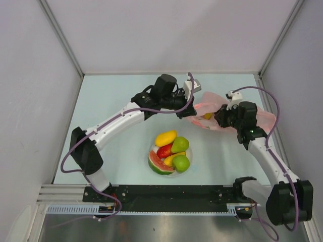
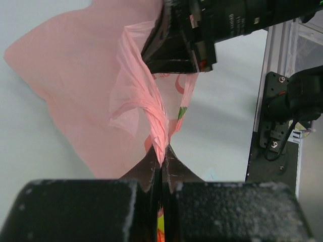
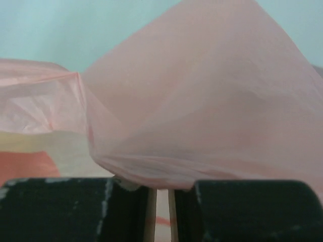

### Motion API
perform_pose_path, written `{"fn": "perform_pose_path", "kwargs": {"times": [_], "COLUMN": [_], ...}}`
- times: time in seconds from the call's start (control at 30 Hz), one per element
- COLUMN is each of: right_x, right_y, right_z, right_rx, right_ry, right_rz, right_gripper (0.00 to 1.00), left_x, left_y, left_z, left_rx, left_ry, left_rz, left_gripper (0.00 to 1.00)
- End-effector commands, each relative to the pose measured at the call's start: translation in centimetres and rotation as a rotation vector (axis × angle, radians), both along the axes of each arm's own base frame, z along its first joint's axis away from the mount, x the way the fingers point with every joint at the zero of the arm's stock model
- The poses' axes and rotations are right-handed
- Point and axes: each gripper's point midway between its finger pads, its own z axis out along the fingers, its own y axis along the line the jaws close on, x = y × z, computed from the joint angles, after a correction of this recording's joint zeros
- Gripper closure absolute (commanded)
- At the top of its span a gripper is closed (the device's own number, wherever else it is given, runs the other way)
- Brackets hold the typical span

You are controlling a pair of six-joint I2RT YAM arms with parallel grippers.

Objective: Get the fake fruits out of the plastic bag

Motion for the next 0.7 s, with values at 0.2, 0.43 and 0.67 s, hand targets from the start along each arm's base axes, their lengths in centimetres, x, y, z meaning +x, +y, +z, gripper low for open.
{"fn": "perform_pose_path", "kwargs": {"times": [0.2,0.43,0.67], "right_x": [1.8,2.5,9.1], "right_y": [3.6,2.8,0.9], "right_z": [-3.6,-3.9,-3.7], "right_rx": [-0.128,-0.094,0.029], "right_ry": [0.087,0.070,0.069], "right_rz": [0.025,-0.100,-0.221], "right_gripper": [0.91,0.90,0.57], "left_x": [1.3,1.7,1.4], "left_y": [0.4,0.3,-0.1], "left_z": [4.8,4.6,2.8], "left_rx": [-0.080,-0.074,-0.043], "left_ry": [-0.097,-0.105,-0.092], "left_rz": [0.136,0.152,0.106], "left_gripper": [1.00,1.00,0.99]}}
